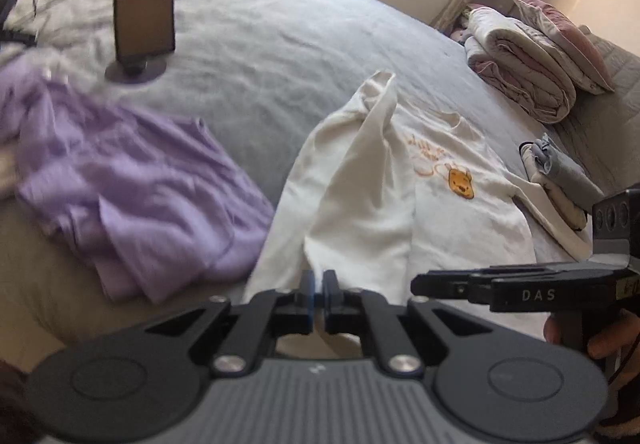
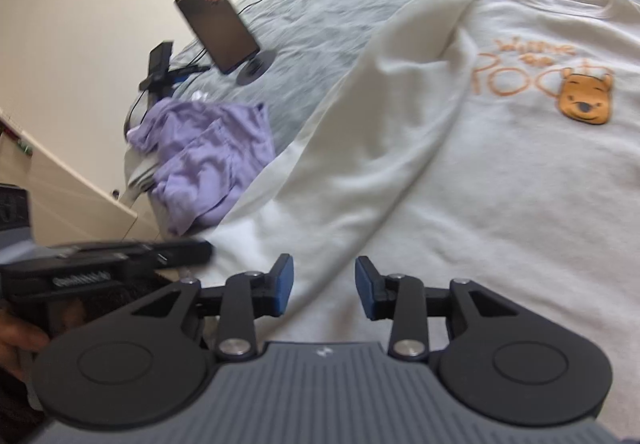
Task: Fold clothes
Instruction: 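Pull the held sleeve outward from the body with the left gripper, then open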
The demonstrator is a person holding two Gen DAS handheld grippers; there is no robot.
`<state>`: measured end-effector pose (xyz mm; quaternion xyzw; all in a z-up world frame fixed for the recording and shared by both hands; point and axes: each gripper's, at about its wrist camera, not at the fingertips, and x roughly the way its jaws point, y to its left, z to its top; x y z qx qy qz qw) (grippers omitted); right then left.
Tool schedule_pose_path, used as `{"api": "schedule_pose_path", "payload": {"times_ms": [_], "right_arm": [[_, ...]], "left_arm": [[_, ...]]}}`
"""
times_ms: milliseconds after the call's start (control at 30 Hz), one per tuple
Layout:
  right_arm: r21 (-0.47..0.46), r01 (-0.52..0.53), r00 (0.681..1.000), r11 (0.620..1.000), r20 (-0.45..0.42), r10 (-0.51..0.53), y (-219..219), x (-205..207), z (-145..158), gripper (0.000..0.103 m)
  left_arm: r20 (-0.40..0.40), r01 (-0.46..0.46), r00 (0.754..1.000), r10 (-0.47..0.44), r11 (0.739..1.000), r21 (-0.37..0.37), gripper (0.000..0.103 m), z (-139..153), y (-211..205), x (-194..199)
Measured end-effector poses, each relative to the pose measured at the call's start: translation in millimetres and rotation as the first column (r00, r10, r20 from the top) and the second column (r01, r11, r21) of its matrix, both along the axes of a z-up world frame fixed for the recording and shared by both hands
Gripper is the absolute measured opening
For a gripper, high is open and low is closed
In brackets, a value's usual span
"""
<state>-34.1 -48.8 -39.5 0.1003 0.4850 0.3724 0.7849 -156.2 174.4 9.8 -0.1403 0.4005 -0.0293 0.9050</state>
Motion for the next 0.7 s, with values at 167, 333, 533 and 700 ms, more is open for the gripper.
{"api": "schedule_pose_path", "payload": {"times_ms": [167, 333, 533, 700], "right_arm": [[0.03, 0.098, 0.995, 0.995, -0.028, -0.097, -18.6, 12.1, -0.3, 0.039], [0.048, 0.183, 0.982, 0.982, -0.056, -0.18, -33.3, 22.6, -2.7, 0.039], [0.041, 0.241, 0.968, 0.97, -0.085, -0.237, -37.7, 32.5, -11.1, 0.039], [0.046, 0.272, 0.959, 0.961, -0.093, -0.267, -42.8, 36.0, -14.6, 0.039]], "left_arm": [[0.141, 0.006, 0.99, -0.033, 0.982, 0.187, 0.004, 65.2, 7.9, 26.8], [0.26, -0.04, 0.964, -0.05, 0.944, 0.328, 0.004, 127.8, 21.1, 61.8], [0.344, -0.126, 0.938, -0.039, 0.887, 0.444, 0.004, 180.0, 38.3, 121.5], [0.369, -0.197, 0.929, -0.013, 0.827, 0.527, 0.004, 199.2, 54.7, 181.5]]}}
